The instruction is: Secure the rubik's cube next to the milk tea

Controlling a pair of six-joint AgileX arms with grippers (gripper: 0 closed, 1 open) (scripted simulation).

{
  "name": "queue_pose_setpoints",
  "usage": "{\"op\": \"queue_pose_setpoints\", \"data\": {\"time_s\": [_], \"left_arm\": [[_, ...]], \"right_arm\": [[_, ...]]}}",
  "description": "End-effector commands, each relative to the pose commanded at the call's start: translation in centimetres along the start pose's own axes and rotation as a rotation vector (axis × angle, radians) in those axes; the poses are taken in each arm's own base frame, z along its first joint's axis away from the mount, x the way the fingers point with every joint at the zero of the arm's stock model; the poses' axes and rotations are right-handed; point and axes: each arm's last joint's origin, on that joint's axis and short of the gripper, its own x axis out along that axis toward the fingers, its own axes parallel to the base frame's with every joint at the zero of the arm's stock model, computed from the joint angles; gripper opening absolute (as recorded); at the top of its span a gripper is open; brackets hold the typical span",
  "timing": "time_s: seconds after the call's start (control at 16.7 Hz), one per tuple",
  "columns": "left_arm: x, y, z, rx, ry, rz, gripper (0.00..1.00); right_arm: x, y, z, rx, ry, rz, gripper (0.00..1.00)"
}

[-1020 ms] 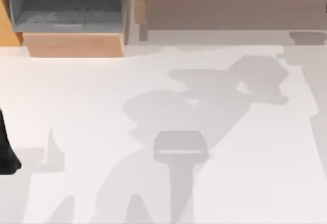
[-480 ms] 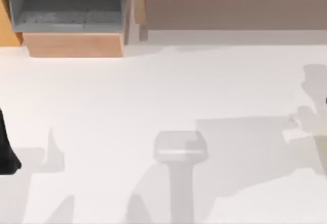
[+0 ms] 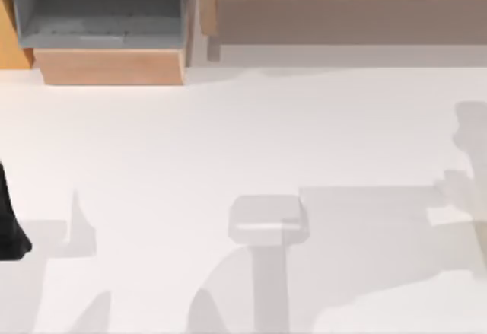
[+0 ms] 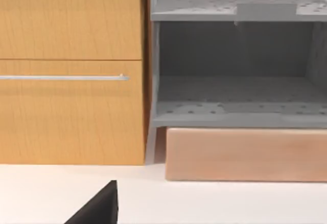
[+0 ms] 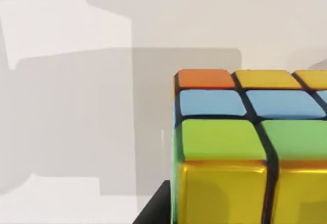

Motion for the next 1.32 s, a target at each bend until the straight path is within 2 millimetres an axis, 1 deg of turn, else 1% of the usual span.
{"op": "queue_pose_setpoints", "data": {"time_s": [0.9, 1.14, 1.32], "left_arm": [[0.0, 0.0, 0.0, 0.0, 0.0, 0.0, 1.0], [0.0, 0.0, 0.0, 0.0, 0.0, 0.0, 1.0], [0.0, 0.0, 0.0, 0.0, 0.0, 0.0, 1.0]], "right_arm": [[-0.6, 0.5, 0.3, -0.015, -0.081, 0.001, 0.0], [0.0, 0.4, 0.3, -0.011, -0.072, 0.002, 0.0], [1.3, 0.1, 0.2, -0.003, -0.027, 0.001, 0.0]]}}
